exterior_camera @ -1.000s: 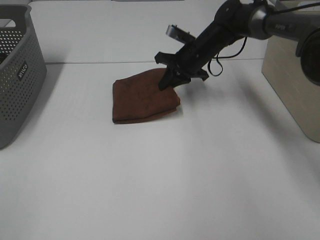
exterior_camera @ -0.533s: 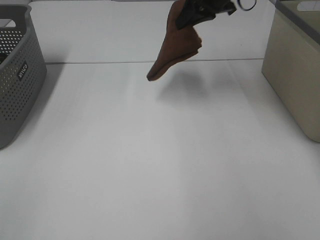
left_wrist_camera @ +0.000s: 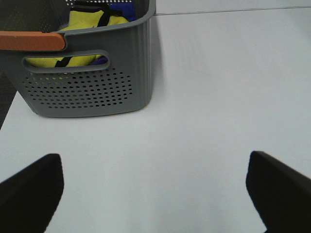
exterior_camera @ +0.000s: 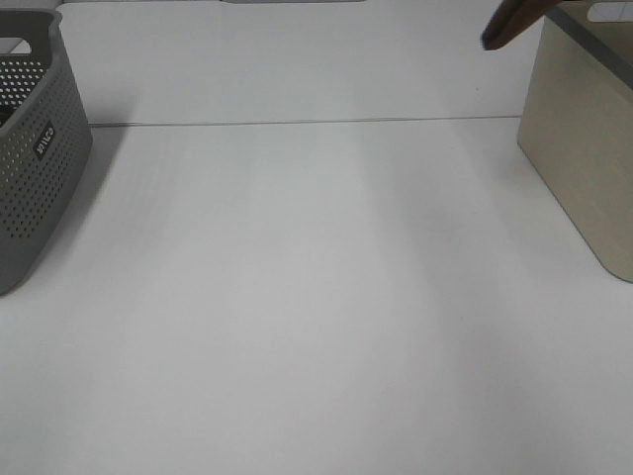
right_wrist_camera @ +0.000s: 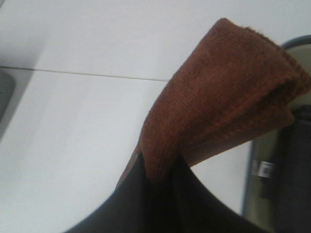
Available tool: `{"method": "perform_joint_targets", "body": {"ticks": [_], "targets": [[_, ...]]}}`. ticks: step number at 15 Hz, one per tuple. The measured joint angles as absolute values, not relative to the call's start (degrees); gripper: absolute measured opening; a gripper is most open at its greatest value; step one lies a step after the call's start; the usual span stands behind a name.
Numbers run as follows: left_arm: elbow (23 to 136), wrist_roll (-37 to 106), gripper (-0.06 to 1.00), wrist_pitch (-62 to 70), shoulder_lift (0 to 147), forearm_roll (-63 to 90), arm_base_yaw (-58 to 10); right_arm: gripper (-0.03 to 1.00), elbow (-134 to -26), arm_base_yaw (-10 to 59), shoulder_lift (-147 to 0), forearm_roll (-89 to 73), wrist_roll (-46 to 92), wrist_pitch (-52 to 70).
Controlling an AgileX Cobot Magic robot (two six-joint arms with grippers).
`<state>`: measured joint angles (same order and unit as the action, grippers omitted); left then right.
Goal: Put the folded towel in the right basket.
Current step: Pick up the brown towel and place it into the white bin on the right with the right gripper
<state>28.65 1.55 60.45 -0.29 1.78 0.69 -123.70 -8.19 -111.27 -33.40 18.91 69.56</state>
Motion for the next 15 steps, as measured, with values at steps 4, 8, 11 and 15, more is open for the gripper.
{"method": "perform_joint_targets", "body": {"ticks": [4,8,11,15], "targets": [[28.65,1.55,0.97,60.45,-0.29,1.78,0.69,0.08,-123.7,-15.18,-110.47,-19.08,14.61,69.84],[28.65,1.55,0.97,60.45,-0.29,1.78,0.69,0.08,-123.7,-15.24,-112.93,-12.55,11.06,69.96],[28.65,1.55,0.97,60.45,-0.29,1.78,0.69,0.18,-123.7,-15.24,-116.02,-12.38,10.43,69.96],[28.65,1.55,0.97,60.45,-0.29,1.78,0.69,0.51,-123.7,-15.24,-118.09,-11.57,8.88,69.96]]}}
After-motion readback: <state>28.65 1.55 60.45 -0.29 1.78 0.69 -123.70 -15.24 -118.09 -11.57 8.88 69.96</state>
